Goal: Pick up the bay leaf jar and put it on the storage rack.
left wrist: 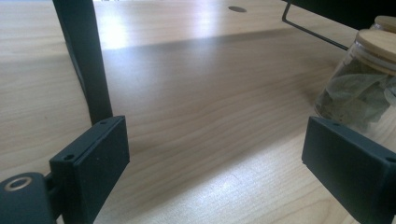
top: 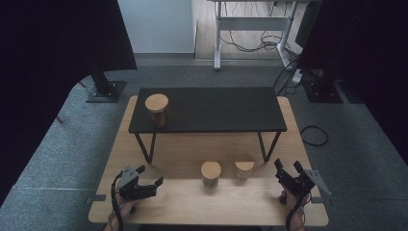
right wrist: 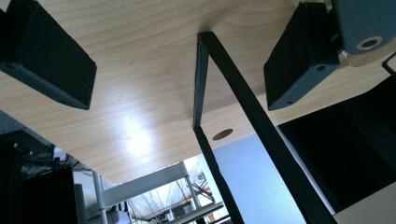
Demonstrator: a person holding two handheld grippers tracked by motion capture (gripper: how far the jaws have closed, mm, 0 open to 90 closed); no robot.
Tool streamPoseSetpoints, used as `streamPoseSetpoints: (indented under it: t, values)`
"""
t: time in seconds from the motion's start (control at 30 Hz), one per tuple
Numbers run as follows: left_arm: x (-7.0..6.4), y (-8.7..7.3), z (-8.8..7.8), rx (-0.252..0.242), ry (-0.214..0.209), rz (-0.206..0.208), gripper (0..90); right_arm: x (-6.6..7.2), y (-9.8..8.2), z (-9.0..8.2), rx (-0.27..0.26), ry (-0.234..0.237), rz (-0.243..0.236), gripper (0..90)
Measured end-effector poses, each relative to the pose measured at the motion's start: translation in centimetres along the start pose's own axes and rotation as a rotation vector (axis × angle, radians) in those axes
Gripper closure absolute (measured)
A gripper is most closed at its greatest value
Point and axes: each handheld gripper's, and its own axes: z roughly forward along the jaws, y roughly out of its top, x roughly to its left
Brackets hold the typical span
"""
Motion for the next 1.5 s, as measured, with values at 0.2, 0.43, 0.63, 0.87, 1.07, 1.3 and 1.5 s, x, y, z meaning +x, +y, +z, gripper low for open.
streamPoseSetpoints:
  t: [0.2,0.43,0.63,0.87,1.07,1.3,1.5]
  values:
    - [0.0,-0.4,0.4,0.02,-0.014,-0.008,6.8,0.1,0.0,-0.4,0.034,0.038,0.043,12.2]
    - [0.2,-0.5,0.5,0.019,-0.023,-0.017,6.9,1.6,0.8,-2.5,0.033,0.132,0.012,12.5]
    - [0.4,-0.7,0.9,0.031,-0.028,-0.023,7.0,3.1,0.6,-3.6,0.062,0.191,-0.03,11.7]
    - [0.3,-0.7,1.1,0.04,-0.032,-0.016,7.0,4.9,-0.3,-4.9,0.093,0.253,-0.075,10.8]
    - [0.4,-0.7,1.1,0.044,-0.03,-0.026,7.1,6.4,-1.1,-6.1,0.115,0.309,-0.103,10.3]
    - [0.6,-0.7,1.1,0.046,-0.029,-0.038,7.2,7.8,-1.6,-6.8,0.132,0.358,-0.127,10.0]
    - [0.5,-0.7,1.2,0.048,-0.018,-0.033,7.2,9.2,-2.2,-7.1,0.152,0.399,-0.157,10.0]
